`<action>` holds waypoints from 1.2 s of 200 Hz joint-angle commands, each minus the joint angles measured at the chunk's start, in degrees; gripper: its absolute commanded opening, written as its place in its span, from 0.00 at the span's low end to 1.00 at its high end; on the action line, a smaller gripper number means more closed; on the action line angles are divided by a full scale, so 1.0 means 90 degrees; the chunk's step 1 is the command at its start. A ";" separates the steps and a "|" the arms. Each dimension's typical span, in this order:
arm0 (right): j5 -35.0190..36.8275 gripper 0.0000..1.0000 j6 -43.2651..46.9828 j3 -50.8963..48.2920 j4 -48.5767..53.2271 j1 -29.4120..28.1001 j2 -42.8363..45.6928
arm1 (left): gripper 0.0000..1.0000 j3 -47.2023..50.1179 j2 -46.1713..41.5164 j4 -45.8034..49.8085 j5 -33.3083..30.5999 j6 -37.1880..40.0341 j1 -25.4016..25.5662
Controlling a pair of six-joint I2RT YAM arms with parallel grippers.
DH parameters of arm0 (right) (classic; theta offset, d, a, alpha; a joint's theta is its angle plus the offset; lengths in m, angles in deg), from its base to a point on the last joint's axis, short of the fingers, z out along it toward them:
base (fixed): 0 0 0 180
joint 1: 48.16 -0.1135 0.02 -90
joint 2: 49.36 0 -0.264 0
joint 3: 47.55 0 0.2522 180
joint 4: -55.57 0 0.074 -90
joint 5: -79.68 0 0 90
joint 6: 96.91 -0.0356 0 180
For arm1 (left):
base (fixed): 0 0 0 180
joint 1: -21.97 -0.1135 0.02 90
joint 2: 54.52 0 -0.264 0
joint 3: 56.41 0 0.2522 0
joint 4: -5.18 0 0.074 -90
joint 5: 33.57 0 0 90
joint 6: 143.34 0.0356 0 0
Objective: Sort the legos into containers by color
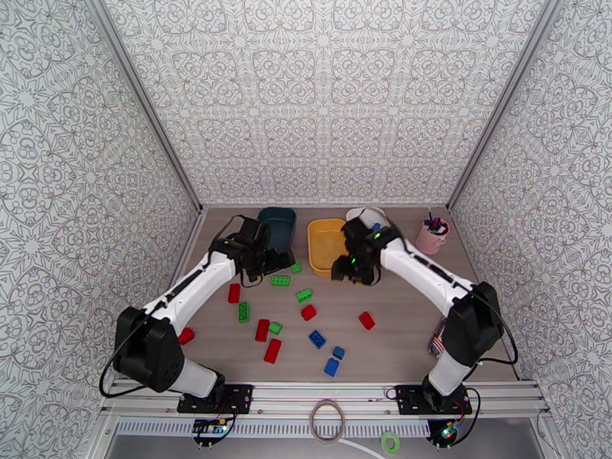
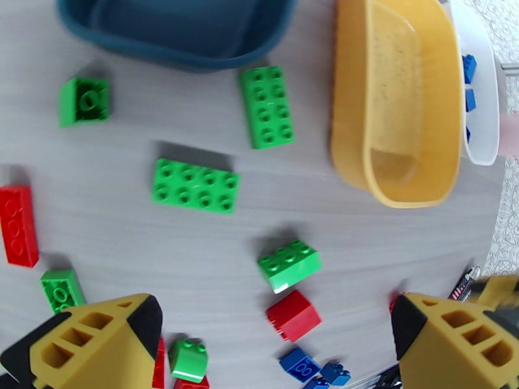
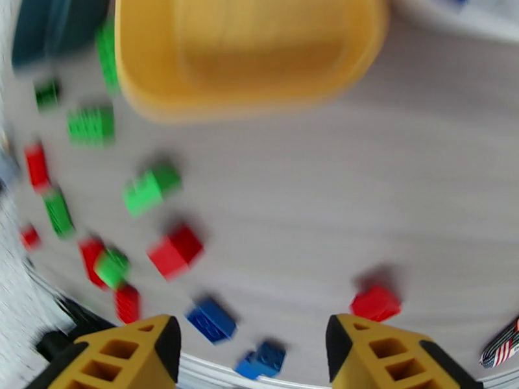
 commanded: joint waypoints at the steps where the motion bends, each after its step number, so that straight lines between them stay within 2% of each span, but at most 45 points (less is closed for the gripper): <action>1: 0.0374 0.64 0.0034 -0.0272 -0.0207 -0.0674 0.0138 | 0.99 0.0314 -0.0426 0.0044 0.0216 -0.0157 -0.0325; 40: 0.0457 0.65 0.0109 -0.0321 -0.0265 -0.1713 -0.0353 | 0.99 0.0804 -0.0945 0.0223 0.0283 -0.0124 -0.0757; 90: 0.0522 0.67 0.0210 -0.0014 -0.0215 -0.2377 -0.1166 | 0.99 0.1327 -0.1611 0.0396 0.0282 -0.0172 -0.1071; 107: 0.0543 0.67 0.0196 0.0080 -0.0179 -0.2463 -0.1437 | 0.99 0.1424 -0.1766 0.0473 0.0471 -0.0146 -0.1147; 178: 0.0691 0.65 -0.0062 -0.0151 -0.0299 -0.2495 -0.1850 | 0.99 0.1844 -0.2193 0.0623 0.0499 -0.0169 -0.1172; 240: 0.0867 0.56 -0.0212 -0.0292 -0.0329 -0.2495 -0.1953 | 0.99 0.2093 -0.2316 0.0553 0.0496 -0.0364 -0.0945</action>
